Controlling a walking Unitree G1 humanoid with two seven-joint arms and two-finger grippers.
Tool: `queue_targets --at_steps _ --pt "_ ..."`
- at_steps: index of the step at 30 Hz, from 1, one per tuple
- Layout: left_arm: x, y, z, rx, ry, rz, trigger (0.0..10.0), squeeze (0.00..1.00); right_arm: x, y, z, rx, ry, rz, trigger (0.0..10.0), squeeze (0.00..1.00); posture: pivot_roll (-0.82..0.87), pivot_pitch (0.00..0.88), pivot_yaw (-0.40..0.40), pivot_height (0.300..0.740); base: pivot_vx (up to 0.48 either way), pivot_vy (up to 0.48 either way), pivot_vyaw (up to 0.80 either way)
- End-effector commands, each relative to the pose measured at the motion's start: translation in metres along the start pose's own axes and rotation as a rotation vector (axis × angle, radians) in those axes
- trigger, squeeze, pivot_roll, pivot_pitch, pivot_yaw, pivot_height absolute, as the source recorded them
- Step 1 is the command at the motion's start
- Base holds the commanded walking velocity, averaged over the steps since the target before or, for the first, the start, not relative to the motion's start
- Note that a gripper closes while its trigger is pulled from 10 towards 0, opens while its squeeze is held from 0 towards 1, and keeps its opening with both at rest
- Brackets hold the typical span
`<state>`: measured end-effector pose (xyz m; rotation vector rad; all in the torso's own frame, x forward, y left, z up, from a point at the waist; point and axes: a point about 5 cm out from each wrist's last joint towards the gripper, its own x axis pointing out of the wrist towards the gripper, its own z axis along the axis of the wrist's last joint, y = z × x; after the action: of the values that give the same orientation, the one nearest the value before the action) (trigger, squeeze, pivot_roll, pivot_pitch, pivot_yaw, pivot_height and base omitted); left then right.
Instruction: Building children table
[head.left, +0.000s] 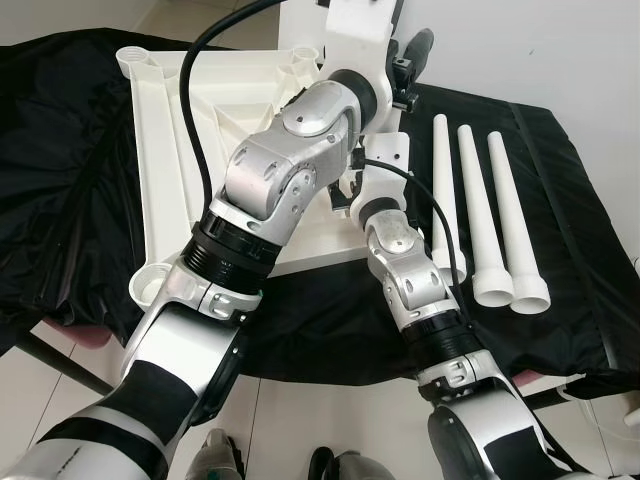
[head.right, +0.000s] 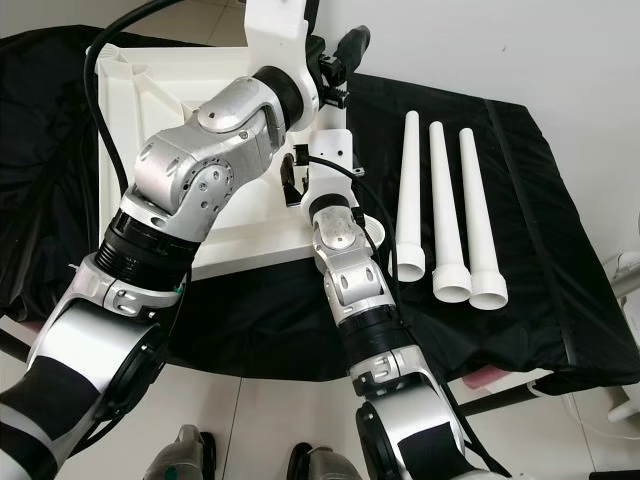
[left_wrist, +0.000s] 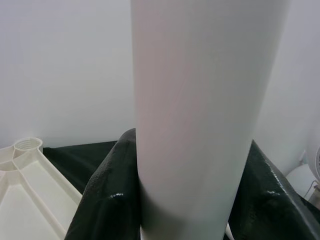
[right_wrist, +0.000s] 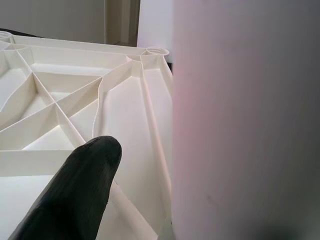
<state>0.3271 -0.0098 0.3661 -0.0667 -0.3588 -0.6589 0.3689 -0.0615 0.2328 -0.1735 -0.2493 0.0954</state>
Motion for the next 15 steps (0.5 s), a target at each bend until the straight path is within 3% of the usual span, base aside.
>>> queue_targets --at_steps 1,4,5,6,7,9,10,15 --pt "0.002 -0.015 0.008 0.015 -0.030 -0.056 10.0 0.00 0.002 0.002 0.005 -0.017 -0.026 -0.004 10.0 0.00 0.13 0.147 -0.089 0.740 0.000 0.000 0.00" --pt "0.003 -0.015 0.008 0.020 -0.029 -0.055 10.0 0.00 0.003 0.000 0.009 -0.049 -0.046 -0.021 10.0 0.00 0.13 0.145 -0.093 0.740 0.000 0.000 0.00" --pt "0.003 -0.014 0.007 0.025 -0.029 -0.051 10.0 0.00 0.004 -0.002 0.010 -0.057 -0.050 -0.031 9.3 0.00 0.13 0.143 -0.096 0.740 0.000 0.000 0.00" --pt "0.004 -0.014 0.007 0.027 -0.030 -0.047 10.0 0.00 0.004 -0.003 0.010 -0.061 -0.053 -0.038 9.3 0.00 0.13 0.143 -0.096 0.740 0.000 0.000 0.00" --pt "0.004 -0.014 0.007 0.030 -0.029 -0.045 10.0 0.00 0.004 -0.004 0.010 -0.069 -0.052 -0.049 0.5 0.00 0.13 0.141 -0.095 0.740 0.000 0.000 0.00" --pt "0.004 -0.014 0.007 0.030 -0.029 -0.045 10.0 0.00 0.004 -0.004 0.010 -0.069 -0.052 -0.049 0.5 0.00 0.13 0.141 -0.095 0.740 0.000 0.000 0.00" --pt "0.004 -0.014 0.007 0.036 -0.028 -0.041 10.0 0.00 0.004 -0.007 0.009 -0.081 -0.049 -0.060 0.0 0.00 0.13 0.141 -0.095 0.740 0.000 0.000 0.00" --pt "0.004 -0.012 0.006 0.049 -0.027 -0.034 10.0 0.00 0.002 -0.012 0.006 -0.099 -0.032 -0.077 0.0 0.00 0.12 0.137 -0.096 0.740 0.000 0.000 0.00"
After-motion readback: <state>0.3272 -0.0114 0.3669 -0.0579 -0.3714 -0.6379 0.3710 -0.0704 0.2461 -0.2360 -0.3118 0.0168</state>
